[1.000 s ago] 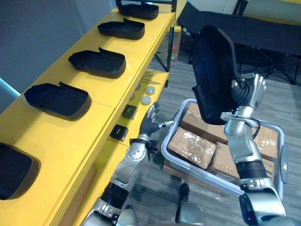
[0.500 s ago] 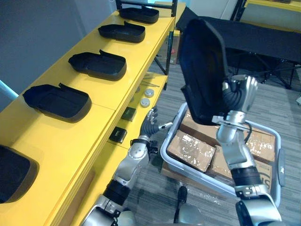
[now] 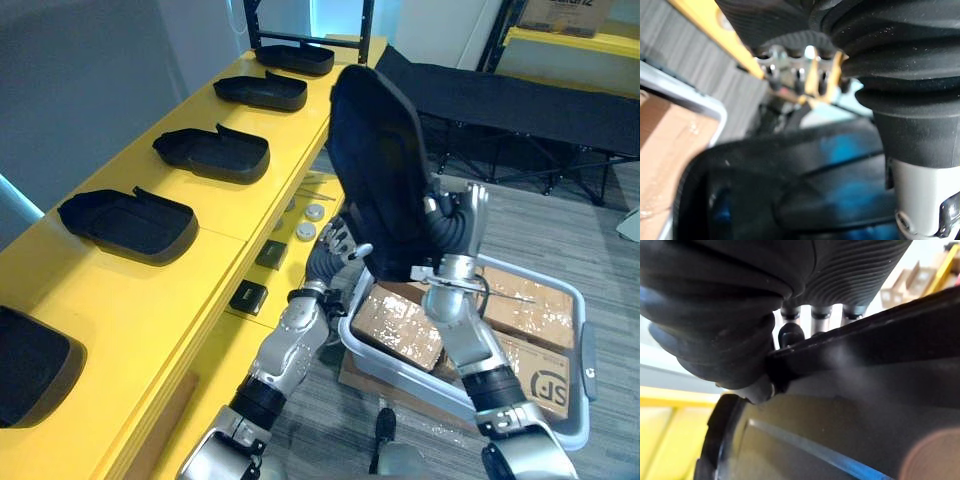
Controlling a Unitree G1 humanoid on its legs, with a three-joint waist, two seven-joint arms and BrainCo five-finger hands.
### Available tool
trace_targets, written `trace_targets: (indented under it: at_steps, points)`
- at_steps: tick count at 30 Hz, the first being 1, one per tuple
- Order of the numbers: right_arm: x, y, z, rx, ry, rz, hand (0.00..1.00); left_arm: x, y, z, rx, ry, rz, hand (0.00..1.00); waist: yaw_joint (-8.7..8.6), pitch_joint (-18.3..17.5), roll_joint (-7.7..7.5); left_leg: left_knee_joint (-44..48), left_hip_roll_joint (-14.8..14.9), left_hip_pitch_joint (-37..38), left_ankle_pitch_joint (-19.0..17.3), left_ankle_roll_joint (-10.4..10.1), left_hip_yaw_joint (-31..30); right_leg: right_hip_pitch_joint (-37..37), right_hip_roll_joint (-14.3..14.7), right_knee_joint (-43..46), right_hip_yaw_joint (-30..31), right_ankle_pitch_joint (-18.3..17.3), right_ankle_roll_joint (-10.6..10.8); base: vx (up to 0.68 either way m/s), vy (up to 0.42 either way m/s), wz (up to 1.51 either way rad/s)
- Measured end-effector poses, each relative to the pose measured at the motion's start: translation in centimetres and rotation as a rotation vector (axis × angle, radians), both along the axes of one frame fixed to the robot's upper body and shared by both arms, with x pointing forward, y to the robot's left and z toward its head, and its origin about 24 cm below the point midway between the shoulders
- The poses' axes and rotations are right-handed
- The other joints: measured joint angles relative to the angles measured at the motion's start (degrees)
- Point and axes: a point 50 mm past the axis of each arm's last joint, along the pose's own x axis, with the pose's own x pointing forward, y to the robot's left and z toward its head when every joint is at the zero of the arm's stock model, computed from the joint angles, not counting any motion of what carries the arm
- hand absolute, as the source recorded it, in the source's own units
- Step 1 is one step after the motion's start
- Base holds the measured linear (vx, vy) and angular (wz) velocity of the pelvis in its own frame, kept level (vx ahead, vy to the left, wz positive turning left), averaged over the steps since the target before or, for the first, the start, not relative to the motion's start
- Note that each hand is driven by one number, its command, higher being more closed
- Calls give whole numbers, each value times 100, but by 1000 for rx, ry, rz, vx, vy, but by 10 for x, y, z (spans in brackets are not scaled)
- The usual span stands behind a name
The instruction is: Walk over and take plastic housings, then place them on the shelf
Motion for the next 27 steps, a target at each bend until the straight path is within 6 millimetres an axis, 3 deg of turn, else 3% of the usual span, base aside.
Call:
trace_targets:
  at_steps: [10,11,20,22,25,27]
  points:
    - [-8,19,-15,88,45,98,100,-1,-7,-6,-36,48,-14,0,0,-19,-31,-8,2,17,-8,-6,6,-1,4,1,-5,33,7,0,0,0]
    - [-9,21,-17,111,51,108,100,-2,-7,-6,-59,60,-15,100,1,-24,-39,-7,2,19,-8,-6,8,0,4,1,-2,34,7,0,0,0]
    - [-25,30,-15,241,35,195,100,1,1,2,-278,40,46,100,-23,-89,-69,1,21,77,-107,0,348,-137,54,-51,287,-19,33,-26,6,-20]
    - [-32,36,-14,271,27,222,100,3,9,7,-321,-10,103,100,-89,-127,-19,-25,92,61,-120,9,530,-243,105,0,295,-206,133,25,3,-34]
    - [-41,40,-13,299,-1,251,100,2,11,10,-342,-46,125,100,-161,-199,-44,-1,106,82,-173,-25,538,-249,113,1,298,4,59,63,7,-6]
    - [-44,41,-12,301,-13,261,100,2,11,11,-354,-58,131,100,-163,-271,22,-9,148,73,-178,-34,543,-278,161,2,290,44,32,85,0,-2]
